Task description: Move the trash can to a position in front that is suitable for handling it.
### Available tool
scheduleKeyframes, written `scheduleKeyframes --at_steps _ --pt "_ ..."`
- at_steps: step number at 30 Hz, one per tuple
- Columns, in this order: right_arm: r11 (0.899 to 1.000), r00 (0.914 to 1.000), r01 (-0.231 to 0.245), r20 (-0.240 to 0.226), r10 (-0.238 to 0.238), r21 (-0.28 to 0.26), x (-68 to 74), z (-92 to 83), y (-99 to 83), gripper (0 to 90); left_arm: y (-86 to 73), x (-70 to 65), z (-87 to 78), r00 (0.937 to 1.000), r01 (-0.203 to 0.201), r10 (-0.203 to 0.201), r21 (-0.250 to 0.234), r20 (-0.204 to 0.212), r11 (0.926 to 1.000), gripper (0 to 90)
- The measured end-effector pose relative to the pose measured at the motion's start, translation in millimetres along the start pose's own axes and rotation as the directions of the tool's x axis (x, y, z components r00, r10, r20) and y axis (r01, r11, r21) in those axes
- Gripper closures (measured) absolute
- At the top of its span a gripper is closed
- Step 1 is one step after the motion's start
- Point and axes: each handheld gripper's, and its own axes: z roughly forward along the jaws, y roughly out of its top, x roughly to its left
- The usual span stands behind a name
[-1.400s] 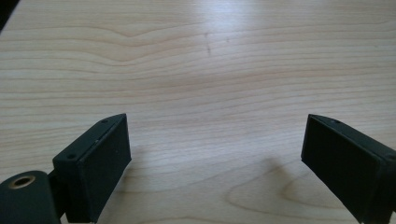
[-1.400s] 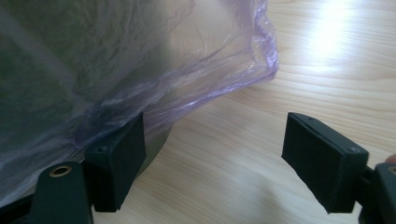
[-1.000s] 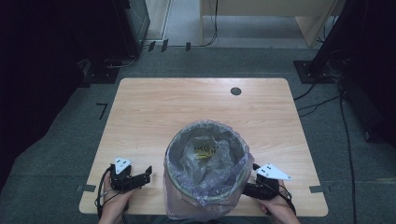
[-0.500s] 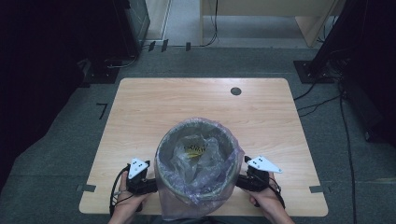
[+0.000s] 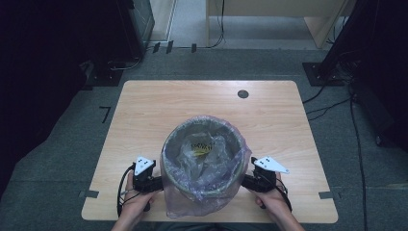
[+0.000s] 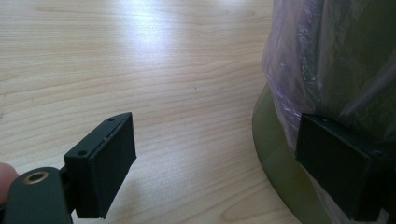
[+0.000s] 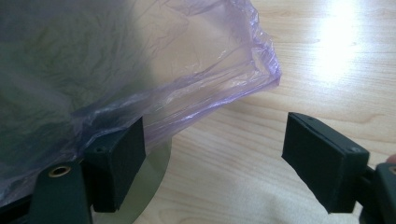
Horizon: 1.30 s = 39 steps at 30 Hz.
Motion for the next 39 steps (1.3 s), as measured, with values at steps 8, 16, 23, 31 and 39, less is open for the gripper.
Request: scheduleKeyframes --at_steps 8,16,23,31,39 --pt "1.0 0.9999 -0.001 0.014 0.001 -0.007 -4.4 8.3 6.2 21.1 7.4 1.2 9.7 0.9996 -0.001 0.001 -0.01 -0.029 0.9999 11.7" --pt "1.0 0.999 -0.006 0.045 0.006 -0.013 -11.4 15.8 13.5 21.5 20.9 0.6 26.8 0.9987 0.004 -0.005 -0.01 -0.052 0.9999 11.9" --pt "0.999 0.9962 -0.026 0.083 0.028 -0.024 -23.7 23.7 21.5 21.9 28.2 -3.5 39.6 0.9982 0.014 -0.015 -0.01 -0.058 0.9998 11.9" --pt "0.997 0.9914 -0.062 0.113 0.066 -0.04 -35.2 30.6 24.2 20.6 32.1 -10.6 50.7 0.9968 0.021 -0.022 -0.019 -0.076 0.9996 11.8" --pt "0.997 0.9837 -0.057 0.168 0.065 -0.054 -45.4 25.2 24.3 18.0 22.9 -3.7 43.4 0.9937 -0.004 0.002 -0.019 -0.112 0.9998 10.7"
